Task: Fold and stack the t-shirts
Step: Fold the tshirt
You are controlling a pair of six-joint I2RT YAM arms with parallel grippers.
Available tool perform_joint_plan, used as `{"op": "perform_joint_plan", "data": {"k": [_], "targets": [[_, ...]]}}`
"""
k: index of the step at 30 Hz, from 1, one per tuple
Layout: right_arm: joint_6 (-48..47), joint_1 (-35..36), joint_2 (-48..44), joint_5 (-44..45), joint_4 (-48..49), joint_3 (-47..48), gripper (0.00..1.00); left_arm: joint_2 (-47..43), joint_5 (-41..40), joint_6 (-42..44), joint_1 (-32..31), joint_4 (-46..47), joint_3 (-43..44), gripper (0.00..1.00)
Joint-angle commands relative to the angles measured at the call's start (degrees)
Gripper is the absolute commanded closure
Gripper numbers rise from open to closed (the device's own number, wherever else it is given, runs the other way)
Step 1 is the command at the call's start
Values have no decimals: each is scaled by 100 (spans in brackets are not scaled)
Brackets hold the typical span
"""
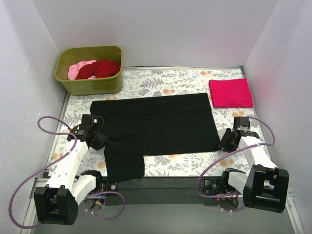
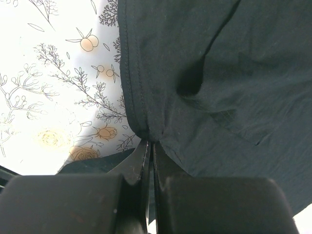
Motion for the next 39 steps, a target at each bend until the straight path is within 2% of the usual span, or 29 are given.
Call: {"op": "perform_joint_plan", "data": {"k": [1, 5, 9, 20, 26, 39], "targets": [[76, -1, -58, -192, 208, -115, 66, -122, 30, 49, 23, 83, -31, 100], [50, -1, -102, -131, 252, -89, 76, -122, 48, 49, 23, 83, -31, 100], [24, -1, -181, -113, 226, 60, 99, -157, 31, 40, 23, 66, -5, 100], [-249, -1, -182, -385, 15, 1008, 99, -95, -224, 110, 41, -154, 469, 100], [-521, -1, 275, -508, 24, 1466, 99, 36, -312, 242, 120, -171, 785, 100], [-785, 96, 1497, -1079, 129, 2574, 99, 590, -295, 611, 322, 154, 918, 100]]}}
